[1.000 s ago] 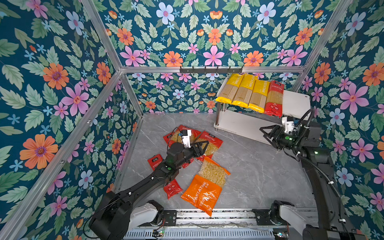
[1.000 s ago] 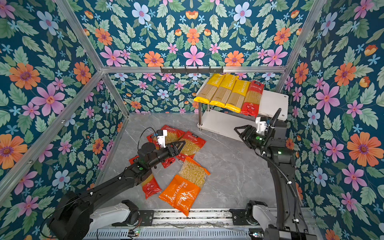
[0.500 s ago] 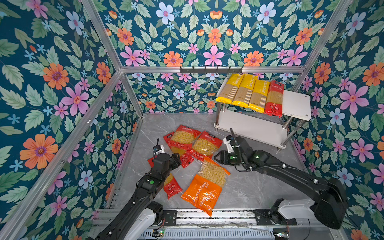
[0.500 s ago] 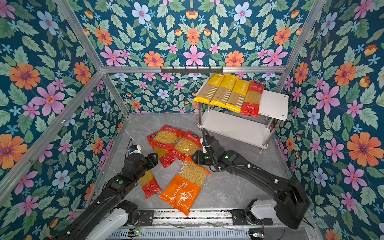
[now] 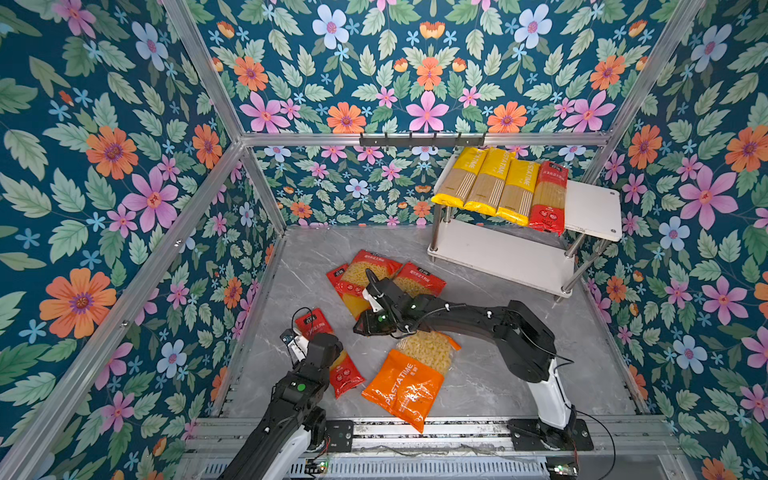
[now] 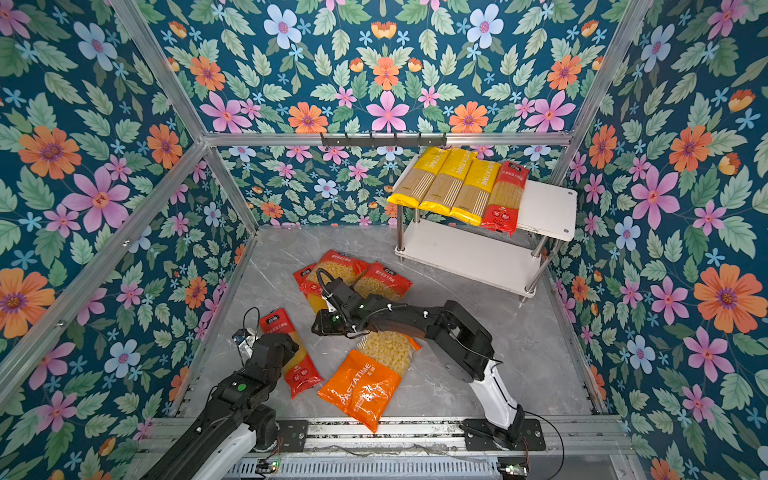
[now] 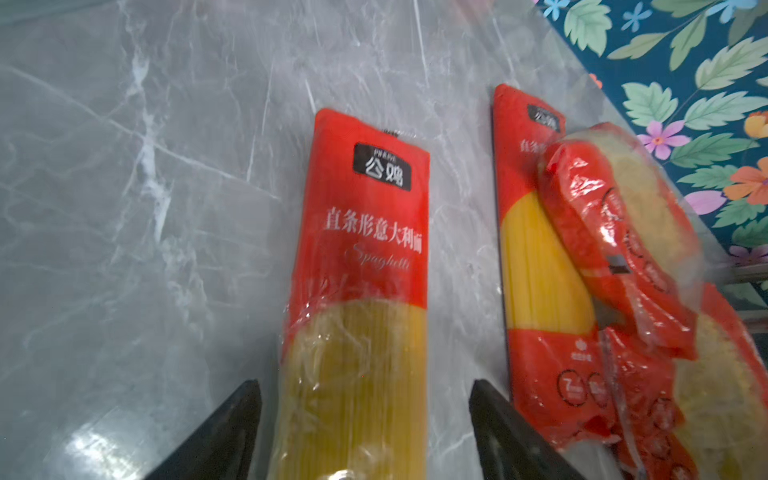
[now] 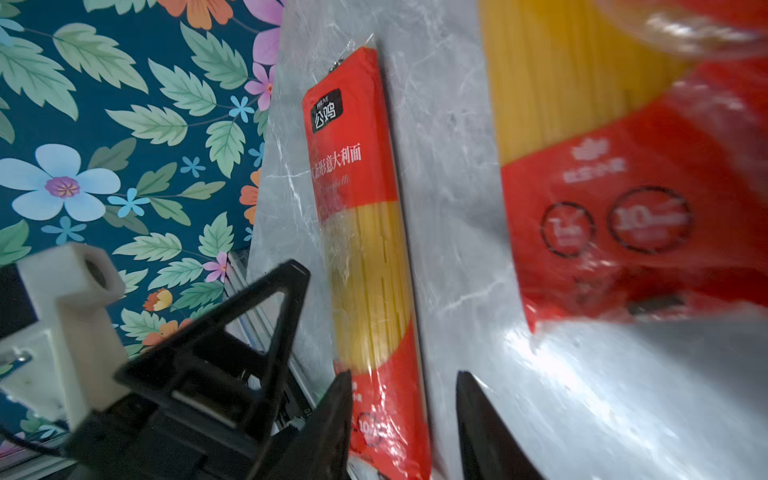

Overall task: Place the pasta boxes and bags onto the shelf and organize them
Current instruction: 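Move the right gripper back down to the second red spaghetti bag on the table, then grasp the red spaghetti bag with the right gripper while the left gripper reaches it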

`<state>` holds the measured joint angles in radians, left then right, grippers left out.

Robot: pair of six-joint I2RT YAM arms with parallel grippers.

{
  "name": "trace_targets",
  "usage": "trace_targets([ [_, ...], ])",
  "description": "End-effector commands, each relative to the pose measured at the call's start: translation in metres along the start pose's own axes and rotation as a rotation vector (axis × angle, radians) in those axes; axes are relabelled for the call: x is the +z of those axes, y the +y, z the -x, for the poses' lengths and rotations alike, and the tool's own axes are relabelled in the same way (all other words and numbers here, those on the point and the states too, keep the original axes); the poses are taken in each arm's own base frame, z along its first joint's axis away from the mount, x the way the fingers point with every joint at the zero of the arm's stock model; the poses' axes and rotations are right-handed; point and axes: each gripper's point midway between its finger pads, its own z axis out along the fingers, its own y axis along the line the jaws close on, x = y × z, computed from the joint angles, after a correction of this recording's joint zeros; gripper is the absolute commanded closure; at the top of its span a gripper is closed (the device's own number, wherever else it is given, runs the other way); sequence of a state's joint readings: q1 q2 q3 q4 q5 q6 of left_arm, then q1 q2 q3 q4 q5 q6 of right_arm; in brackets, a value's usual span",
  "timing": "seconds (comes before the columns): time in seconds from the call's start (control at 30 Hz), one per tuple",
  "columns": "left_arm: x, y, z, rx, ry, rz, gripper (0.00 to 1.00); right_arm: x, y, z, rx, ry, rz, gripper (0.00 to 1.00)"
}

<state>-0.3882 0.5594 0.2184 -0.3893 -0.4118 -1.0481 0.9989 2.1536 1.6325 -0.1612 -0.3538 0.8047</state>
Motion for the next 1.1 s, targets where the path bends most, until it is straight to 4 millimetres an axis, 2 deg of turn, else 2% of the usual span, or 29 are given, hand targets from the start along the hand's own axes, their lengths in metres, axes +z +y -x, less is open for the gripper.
trace_targets([
  [0.0, 0.005, -0.007, -0.005, -0.063, 0.023, -0.046, 0.2, 0.016, 0.007, -0.011, 0.048, 0.083, 0.041, 0.56],
  [0.3, 0.015, -0.004, -0.022, -0.103, 0.076, -0.081, 0.34, 0.057, -0.004, -0.02, 0.111, 0.184, 0.054, 0.55],
  [0.53, 0.02, -0.005, -0.029, -0.114, 0.091, -0.103, 0.52, 0.083, -0.013, -0.033, 0.169, 0.258, 0.082, 0.55],
  [0.67, 0.022, -0.007, -0.032, -0.115, 0.103, -0.113, 0.54, 0.096, -0.016, -0.04, 0.183, 0.296, 0.103, 0.61],
  [0.77, 0.023, -0.009, -0.032, -0.116, 0.104, -0.118, 0.56, 0.094, -0.006, -0.038, 0.16, 0.289, 0.154, 0.66],
  [0.9, 0.019, -0.013, -0.028, -0.111, 0.098, -0.127, 0.57, 0.076, 0.016, -0.023, 0.089, 0.222, 0.224, 0.76],
  [1.07, 0.006, -0.029, -0.007, -0.114, 0.064, -0.158, 0.56, 0.054, 0.041, -0.003, 0.045, 0.124, 0.345, 0.85],
])
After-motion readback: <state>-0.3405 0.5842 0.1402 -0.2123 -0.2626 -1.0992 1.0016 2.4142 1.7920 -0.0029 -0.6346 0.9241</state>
